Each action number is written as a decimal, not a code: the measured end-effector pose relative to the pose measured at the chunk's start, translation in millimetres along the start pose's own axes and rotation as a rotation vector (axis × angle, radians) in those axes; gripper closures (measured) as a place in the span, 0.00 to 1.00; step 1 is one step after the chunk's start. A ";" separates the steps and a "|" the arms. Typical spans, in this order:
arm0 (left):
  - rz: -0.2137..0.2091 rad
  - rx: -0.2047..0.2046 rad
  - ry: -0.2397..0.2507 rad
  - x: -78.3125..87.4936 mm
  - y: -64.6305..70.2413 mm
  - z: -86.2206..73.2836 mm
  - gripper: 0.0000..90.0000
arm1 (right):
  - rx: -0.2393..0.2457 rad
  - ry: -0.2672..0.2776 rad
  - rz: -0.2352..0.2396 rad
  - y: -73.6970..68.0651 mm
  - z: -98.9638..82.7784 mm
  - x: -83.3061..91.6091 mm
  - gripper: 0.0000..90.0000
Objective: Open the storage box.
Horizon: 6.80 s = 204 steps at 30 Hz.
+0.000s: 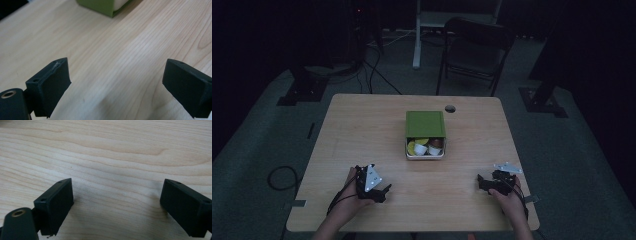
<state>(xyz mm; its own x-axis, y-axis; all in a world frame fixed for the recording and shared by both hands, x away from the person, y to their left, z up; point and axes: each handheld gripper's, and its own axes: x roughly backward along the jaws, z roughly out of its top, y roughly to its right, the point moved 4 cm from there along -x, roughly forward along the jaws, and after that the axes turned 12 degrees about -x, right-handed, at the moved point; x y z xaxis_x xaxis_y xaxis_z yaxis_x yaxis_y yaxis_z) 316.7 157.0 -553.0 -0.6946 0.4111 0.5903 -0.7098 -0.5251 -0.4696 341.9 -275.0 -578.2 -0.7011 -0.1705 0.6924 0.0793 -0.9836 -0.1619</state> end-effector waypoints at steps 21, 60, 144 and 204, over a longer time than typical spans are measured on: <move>0.058 -0.232 0.106 -19.3 21.7 41.1 0.16 | 0.000 0.001 0.000 0.1 0.0 -0.1 0.12; 0.202 -0.676 0.128 -68.2 35.2 81.7 0.48 | -0.001 0.001 0.000 0.0 0.0 0.0 0.12; 0.234 -0.881 0.053 -40.3 75.4 81.3 0.81 | -0.001 0.001 0.000 0.1 0.1 -0.1 0.12; -0.045 -0.525 0.174 -6.4 83.7 73.9 0.71 | 0.000 0.001 0.000 0.1 0.1 0.0 0.12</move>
<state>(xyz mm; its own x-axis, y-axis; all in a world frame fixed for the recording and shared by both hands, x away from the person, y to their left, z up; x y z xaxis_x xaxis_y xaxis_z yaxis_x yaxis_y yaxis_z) 270.4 55.3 -547.6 -0.6397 0.5652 0.5208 -0.6713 -0.0809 -0.7368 341.9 -275.1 -578.3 -0.7016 -0.1700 0.6920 0.0792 -0.9837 -0.1614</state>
